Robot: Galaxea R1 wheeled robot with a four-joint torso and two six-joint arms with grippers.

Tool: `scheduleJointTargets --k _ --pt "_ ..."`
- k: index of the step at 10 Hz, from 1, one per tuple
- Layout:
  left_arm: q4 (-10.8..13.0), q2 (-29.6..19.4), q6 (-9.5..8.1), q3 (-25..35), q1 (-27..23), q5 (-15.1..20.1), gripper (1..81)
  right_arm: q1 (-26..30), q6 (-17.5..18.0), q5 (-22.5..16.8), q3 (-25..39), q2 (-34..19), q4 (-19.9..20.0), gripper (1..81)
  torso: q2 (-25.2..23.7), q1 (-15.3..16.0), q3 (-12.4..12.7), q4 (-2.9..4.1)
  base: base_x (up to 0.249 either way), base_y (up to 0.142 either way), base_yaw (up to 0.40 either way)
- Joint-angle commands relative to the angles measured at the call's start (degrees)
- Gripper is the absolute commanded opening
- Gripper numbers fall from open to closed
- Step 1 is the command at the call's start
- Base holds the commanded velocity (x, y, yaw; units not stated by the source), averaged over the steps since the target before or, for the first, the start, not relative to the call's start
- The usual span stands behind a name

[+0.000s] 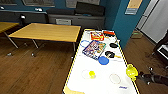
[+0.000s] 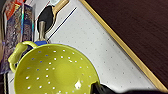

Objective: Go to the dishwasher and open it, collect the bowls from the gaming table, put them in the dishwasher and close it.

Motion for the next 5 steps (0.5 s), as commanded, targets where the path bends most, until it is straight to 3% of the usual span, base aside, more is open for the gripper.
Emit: scheduleJointTargets --k 1,4,5 --pt "-0.21 0.16 -0.03 0.50 -0.04 4.01 81.1 4.16 -6.86 -14.52 22.48 -19.57 -8.85 1.0 0.00 0.00 0.00 0.00 0.000 0.000 0.000" --pt "-0.21 0.69 -0.03 0.50 -0.04 4.01 81.1 -2.10 -11.15 -15.06 30.12 -28.34 -7.28 1.0 0.00 0.00 0.00 0.00 0.000 0.000 0.000" --pt "-0.13 0.69 -0.03 0.50 -0.04 4.01 81.1 -4.91 -15.68 -14.27 31.18 -30.89 -4.41 1.0 0.00 0.00 0.00 0.00 0.000 0.000 0.000"
